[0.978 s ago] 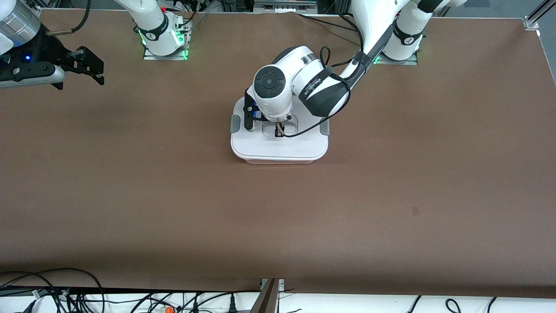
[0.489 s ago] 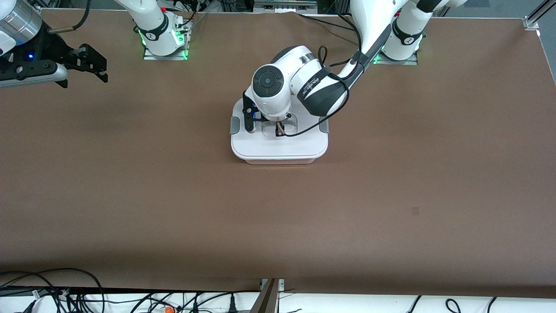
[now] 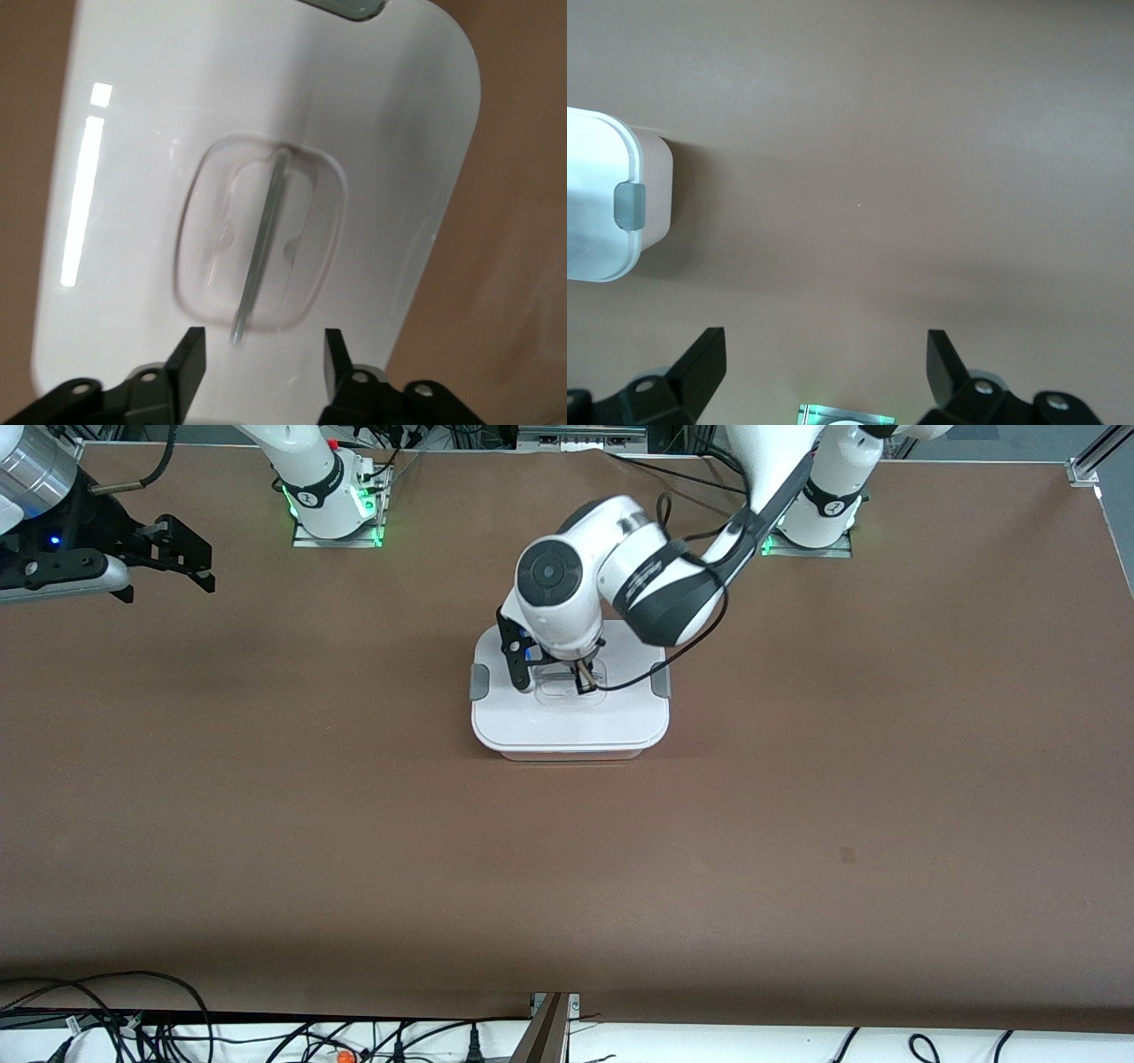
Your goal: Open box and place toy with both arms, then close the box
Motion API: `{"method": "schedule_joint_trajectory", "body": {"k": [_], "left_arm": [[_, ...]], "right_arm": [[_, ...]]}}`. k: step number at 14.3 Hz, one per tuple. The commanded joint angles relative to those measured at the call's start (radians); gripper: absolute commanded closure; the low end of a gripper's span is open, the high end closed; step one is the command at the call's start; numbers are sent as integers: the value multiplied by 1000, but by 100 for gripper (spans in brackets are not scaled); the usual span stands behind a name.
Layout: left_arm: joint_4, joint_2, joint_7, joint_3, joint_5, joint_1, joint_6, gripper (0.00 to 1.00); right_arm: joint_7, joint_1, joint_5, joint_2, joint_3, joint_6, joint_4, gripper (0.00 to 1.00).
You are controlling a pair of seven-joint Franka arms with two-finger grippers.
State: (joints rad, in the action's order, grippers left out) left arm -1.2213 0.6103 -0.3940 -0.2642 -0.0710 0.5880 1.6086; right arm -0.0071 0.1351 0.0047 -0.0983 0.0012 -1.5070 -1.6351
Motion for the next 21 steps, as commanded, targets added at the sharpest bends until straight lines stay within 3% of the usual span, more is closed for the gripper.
{"method": "schedule_joint_trajectory", "body": {"k": [1,8,13,16,19,21], "left_arm": [[-30,-159,140,14,-6,-62,-123,0],[-29,-297,234,23,-49,-391,-205,0],[-5,-297,268,25,-41,-630,-203,0],[37,-284,285,37,-35,-671,-182,0],[-133,-413,456,101,6,-655,-41,0],[-319,-562,521,157,19,-622,34,0]], "right_arm": [[-1,-9,20,6,2,19,21,0],[-2,-9,20,8,2,14,21,0],[-2,-9,20,8,2,14,21,0],[-2,-9,20,8,0,16,20,0],[-2,-9,20,8,2,18,20,0],[-2,-11,20,9,0,5,21,0]]}}
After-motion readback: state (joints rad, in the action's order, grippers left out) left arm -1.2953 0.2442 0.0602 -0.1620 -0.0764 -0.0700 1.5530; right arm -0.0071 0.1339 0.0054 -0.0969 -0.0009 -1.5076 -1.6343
